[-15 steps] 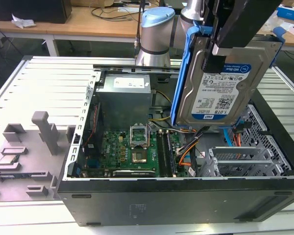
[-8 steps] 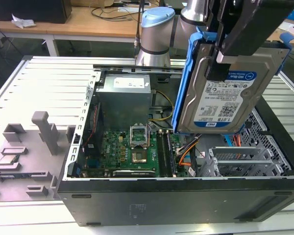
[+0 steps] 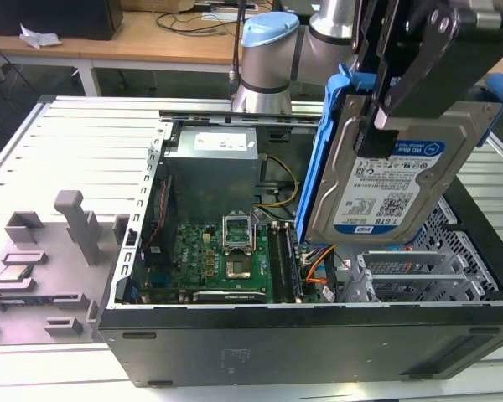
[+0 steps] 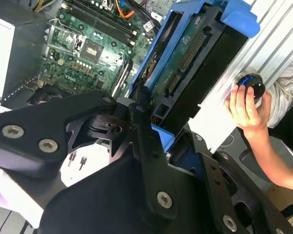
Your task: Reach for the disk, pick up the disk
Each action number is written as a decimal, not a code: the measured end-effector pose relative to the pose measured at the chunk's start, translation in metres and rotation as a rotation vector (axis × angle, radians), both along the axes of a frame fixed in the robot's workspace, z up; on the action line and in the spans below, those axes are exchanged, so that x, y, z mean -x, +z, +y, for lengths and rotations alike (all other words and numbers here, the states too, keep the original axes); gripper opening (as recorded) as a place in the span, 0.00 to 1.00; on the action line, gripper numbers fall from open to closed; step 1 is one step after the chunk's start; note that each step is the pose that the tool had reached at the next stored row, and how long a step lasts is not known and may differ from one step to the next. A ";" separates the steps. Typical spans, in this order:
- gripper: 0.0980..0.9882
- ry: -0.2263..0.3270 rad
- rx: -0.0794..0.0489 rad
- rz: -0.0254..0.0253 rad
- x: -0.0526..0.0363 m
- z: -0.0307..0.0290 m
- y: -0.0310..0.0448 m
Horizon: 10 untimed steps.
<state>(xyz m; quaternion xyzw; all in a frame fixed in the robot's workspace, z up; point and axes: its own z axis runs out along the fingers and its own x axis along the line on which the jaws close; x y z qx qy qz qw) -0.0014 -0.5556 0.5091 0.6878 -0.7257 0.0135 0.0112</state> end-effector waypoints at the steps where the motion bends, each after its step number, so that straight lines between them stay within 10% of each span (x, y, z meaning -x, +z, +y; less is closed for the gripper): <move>1: 0.30 0.000 0.000 0.0003 -0.0003 -0.0001 -0.0013; 10: 0.30 0.000 0.000 0.0033 -0.0178 -0.0002 -0.0067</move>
